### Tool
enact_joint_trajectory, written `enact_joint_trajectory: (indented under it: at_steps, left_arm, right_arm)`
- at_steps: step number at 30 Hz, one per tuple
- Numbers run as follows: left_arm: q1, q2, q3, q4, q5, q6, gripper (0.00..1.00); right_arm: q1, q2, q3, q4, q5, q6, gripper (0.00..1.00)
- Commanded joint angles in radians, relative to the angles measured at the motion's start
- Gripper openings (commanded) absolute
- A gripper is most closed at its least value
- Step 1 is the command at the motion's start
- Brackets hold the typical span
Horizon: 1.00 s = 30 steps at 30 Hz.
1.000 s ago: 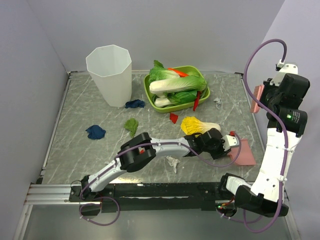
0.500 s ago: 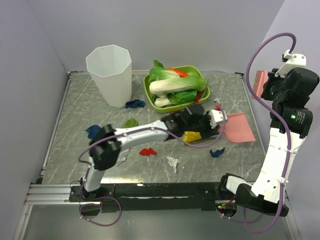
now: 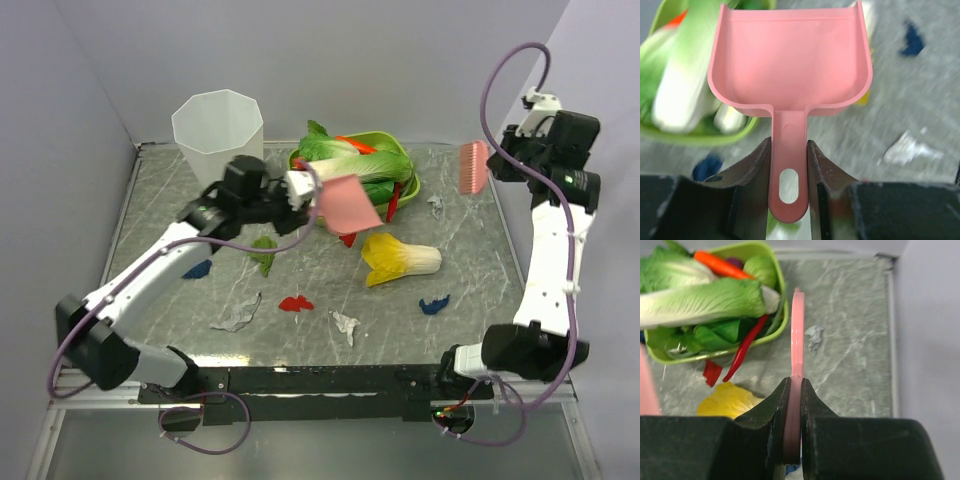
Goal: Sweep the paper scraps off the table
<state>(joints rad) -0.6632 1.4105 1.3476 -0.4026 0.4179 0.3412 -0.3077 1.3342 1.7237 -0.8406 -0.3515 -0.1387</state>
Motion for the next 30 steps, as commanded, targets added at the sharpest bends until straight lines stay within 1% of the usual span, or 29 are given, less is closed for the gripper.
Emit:
enact_joint_trajectory:
  at_steps: [1, 2, 3, 4, 5, 6, 10, 12, 13, 16, 18, 21, 24, 28, 30]
  left_arm:
    - [0.118, -0.11, -0.082, -0.164, 0.13, 0.119, 0.01]
    - [0.154, -0.143, -0.117, -0.185, 0.133, 0.16, 0.01]
    - [0.166, -0.159, -0.137, -0.206, 0.14, 0.176, 0.01]
    - [0.19, -0.175, -0.16, -0.241, 0.172, 0.194, 0.01]
    - [0.197, -0.201, -0.2, -0.27, 0.188, 0.246, 0.01]
    - [0.2, -0.212, -0.217, -0.294, 0.199, 0.268, 0.01]
    - [0.2, -0.258, -0.31, -0.352, 0.2, 0.349, 0.01]
    - [0.2, -0.271, -0.331, -0.341, 0.179, 0.34, 0.01]
    - [0.2, -0.271, -0.331, -0.343, 0.176, 0.337, 0.01]
    - [0.2, -0.254, -0.317, -0.361, 0.168, 0.341, 0.01]
    - [0.2, -0.236, -0.291, -0.38, 0.168, 0.318, 0.01]
    - [0.2, -0.231, -0.271, -0.393, 0.165, 0.305, 0.01]
    - [0.2, -0.248, -0.294, -0.374, 0.162, 0.308, 0.01]
    - [0.2, -0.246, -0.28, -0.367, 0.173, 0.292, 0.01]
    - [0.201, -0.246, -0.275, -0.357, 0.173, 0.294, 0.01]
  right_arm:
    - [0.019, 0.1, 0.05, 0.028, -0.095, -0.047, 0.0]
    - [0.028, 0.123, 0.066, 0.02, -0.095, -0.047, 0.0]
    - [0.03, 0.143, 0.074, 0.017, -0.115, -0.048, 0.0]
    - [0.033, 0.19, 0.08, 0.021, -0.124, -0.048, 0.0]
    - [0.036, 0.21, 0.073, 0.031, -0.119, -0.03, 0.0]
    - [0.038, 0.245, 0.06, 0.072, -0.101, -0.003, 0.0]
    - [0.038, 0.319, 0.022, 0.161, -0.139, 0.063, 0.0]
    - [0.044, 0.386, 0.048, 0.192, -0.129, 0.103, 0.0]
    - [0.044, 0.416, 0.091, 0.199, -0.135, 0.116, 0.0]
    - [0.042, 0.526, 0.177, 0.215, -0.136, 0.137, 0.0]
    - [0.044, 0.591, 0.206, 0.218, -0.127, 0.186, 0.0]
    - [0.047, 0.634, 0.221, 0.238, -0.107, 0.198, 0.0]
    - [0.044, 0.655, 0.2, 0.23, -0.089, 0.191, 0.0]
    - [0.032, 0.628, 0.113, 0.222, -0.072, 0.183, 0.0]
    - [0.024, 0.582, 0.071, 0.218, -0.054, 0.182, 0.0]
